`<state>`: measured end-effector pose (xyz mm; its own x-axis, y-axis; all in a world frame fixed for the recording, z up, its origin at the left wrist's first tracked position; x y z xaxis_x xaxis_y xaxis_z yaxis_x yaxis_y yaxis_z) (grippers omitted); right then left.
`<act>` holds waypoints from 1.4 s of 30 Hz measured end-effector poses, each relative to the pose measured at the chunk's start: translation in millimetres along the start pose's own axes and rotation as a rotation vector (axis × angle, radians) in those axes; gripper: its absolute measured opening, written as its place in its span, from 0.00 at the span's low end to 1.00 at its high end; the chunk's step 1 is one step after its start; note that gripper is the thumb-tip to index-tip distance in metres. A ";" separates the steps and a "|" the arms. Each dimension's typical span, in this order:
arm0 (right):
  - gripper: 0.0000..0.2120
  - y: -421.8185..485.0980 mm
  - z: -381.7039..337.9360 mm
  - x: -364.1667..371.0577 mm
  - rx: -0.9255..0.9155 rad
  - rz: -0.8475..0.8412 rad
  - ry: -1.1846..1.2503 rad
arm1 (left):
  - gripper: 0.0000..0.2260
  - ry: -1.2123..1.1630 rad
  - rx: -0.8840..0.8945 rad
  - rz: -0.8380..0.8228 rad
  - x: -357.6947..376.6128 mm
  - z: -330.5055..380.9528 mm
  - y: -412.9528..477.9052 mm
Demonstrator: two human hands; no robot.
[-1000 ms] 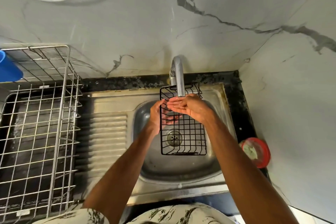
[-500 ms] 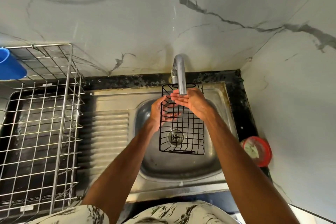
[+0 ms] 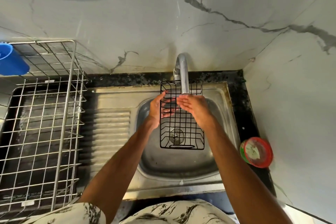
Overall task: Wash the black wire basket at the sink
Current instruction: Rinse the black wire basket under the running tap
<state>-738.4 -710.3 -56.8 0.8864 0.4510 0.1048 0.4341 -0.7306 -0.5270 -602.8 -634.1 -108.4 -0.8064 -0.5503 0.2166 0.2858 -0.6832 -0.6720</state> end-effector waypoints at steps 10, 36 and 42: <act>0.12 -16.7 34.8 40.8 0.151 -0.571 -0.625 | 0.18 0.042 0.025 0.026 -4.5 14.2 -9.4; 0.11 19.7 -11.0 -15.0 0.040 -0.114 -0.273 | 0.41 0.830 0.121 0.366 -20.9 34.0 -41.7; 0.11 31.5 4.6 4.2 0.259 -0.148 0.041 | 0.39 0.941 0.199 0.350 -13.1 40.9 -44.9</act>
<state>-721.8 -729.1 -76.8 0.8246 0.5178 0.2280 0.5082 -0.5007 -0.7007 -583.9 -615.8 -52.1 -0.7161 -0.1929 -0.6708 0.5951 -0.6709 -0.4424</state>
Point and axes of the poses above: each hand's wrist, its own y-axis towards the middle knuckle, its own x-axis out of the palm, z = x × y, the point moved 7 cm from there along y, towards the middle knuckle, and after that the axes turned 5 degrees about -x, right-handed, at the moved point
